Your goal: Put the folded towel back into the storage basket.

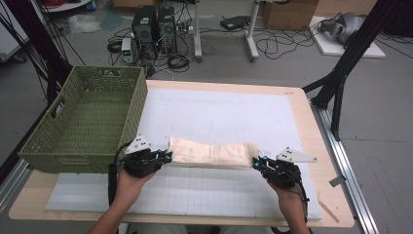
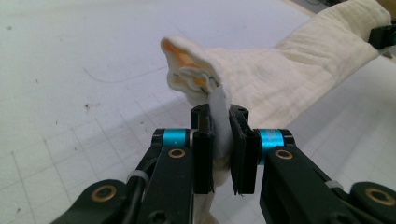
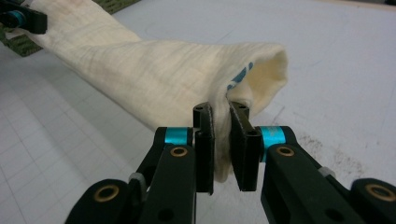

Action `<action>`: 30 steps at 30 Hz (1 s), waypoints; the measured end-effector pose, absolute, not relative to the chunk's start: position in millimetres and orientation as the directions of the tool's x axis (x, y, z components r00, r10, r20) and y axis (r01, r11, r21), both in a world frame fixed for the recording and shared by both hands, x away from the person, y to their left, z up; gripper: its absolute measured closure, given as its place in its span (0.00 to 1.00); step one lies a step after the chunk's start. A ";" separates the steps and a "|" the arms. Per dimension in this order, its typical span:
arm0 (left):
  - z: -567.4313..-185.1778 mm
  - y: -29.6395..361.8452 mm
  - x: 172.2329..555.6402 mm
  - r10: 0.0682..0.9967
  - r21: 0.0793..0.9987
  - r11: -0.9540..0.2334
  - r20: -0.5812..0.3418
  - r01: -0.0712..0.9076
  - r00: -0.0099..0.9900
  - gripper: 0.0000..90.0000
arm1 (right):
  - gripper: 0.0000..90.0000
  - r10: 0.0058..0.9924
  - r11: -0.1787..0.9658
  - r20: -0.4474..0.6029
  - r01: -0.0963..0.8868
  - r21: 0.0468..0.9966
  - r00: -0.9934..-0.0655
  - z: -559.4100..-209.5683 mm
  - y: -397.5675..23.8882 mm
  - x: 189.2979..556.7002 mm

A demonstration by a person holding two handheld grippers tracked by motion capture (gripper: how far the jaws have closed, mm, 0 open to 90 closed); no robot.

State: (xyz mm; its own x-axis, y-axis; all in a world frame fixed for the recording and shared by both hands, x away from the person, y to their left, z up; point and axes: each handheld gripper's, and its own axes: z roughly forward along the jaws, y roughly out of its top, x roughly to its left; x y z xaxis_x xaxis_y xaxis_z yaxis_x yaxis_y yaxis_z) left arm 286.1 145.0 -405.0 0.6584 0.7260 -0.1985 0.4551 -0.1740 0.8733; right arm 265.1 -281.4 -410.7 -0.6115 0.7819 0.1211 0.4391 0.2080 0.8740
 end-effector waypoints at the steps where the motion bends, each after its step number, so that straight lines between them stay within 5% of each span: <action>1: -402.4 145.9 285.6 0.724 0.877 -0.168 -0.201 0.451 0.660 0.90 | 0.90 0.783 0.209 0.113 0.430 0.878 -0.612 -408.1 -281.3 265.2; 30: -327.8 204.0 268.6 0.764 0.958 -0.073 -0.124 0.276 0.633 0.90 | 0.91 0.716 0.242 -0.001 0.248 0.938 -0.698 -334.9 -228.7 324.3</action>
